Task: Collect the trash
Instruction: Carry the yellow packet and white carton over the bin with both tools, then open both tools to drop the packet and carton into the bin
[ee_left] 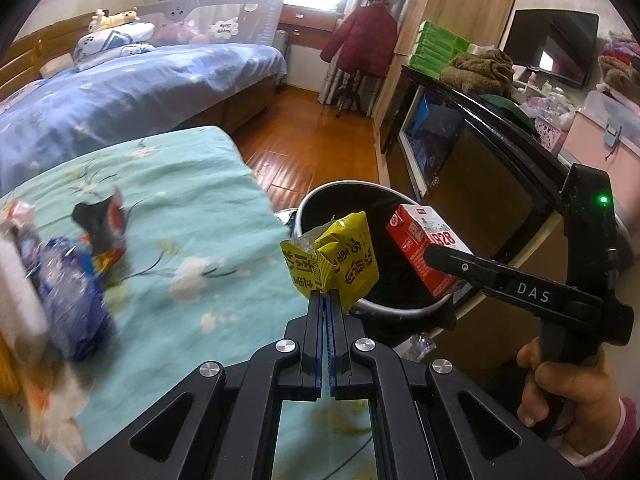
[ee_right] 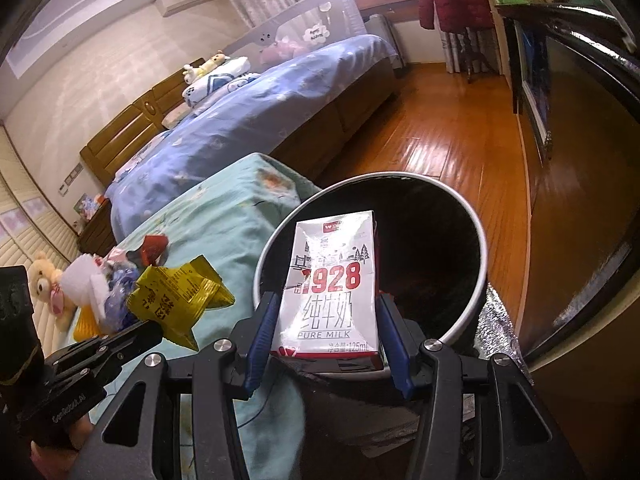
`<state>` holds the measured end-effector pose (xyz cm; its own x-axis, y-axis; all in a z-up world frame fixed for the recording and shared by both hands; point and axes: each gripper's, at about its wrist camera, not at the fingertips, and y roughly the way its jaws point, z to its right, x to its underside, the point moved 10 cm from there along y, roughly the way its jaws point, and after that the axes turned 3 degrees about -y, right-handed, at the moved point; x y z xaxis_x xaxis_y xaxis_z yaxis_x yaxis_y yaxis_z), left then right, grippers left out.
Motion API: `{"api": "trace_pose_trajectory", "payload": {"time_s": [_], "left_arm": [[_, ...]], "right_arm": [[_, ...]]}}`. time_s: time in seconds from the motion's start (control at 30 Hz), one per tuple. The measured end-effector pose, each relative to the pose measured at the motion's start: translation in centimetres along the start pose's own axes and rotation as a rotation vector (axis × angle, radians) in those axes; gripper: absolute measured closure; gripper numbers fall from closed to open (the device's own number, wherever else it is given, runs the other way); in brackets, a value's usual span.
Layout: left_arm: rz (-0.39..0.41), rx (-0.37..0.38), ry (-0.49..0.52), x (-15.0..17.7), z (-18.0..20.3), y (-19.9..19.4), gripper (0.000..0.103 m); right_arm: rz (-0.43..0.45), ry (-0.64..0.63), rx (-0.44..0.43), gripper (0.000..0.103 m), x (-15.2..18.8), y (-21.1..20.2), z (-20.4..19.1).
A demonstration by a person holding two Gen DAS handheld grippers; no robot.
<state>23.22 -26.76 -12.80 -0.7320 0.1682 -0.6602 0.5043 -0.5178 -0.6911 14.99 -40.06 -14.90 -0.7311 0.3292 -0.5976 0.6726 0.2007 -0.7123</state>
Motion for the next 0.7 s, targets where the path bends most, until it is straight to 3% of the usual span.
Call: {"api": "trace_pose_trajectory", "payload": {"time_s": [0.7], "left_arm": [[-0.066,-0.002,0.035,-3.5,2.6,6.7,0.103]], "right_arm": [[-0.036,0.029,0.023,0.052,-1.9,1.9,3.3]]}}
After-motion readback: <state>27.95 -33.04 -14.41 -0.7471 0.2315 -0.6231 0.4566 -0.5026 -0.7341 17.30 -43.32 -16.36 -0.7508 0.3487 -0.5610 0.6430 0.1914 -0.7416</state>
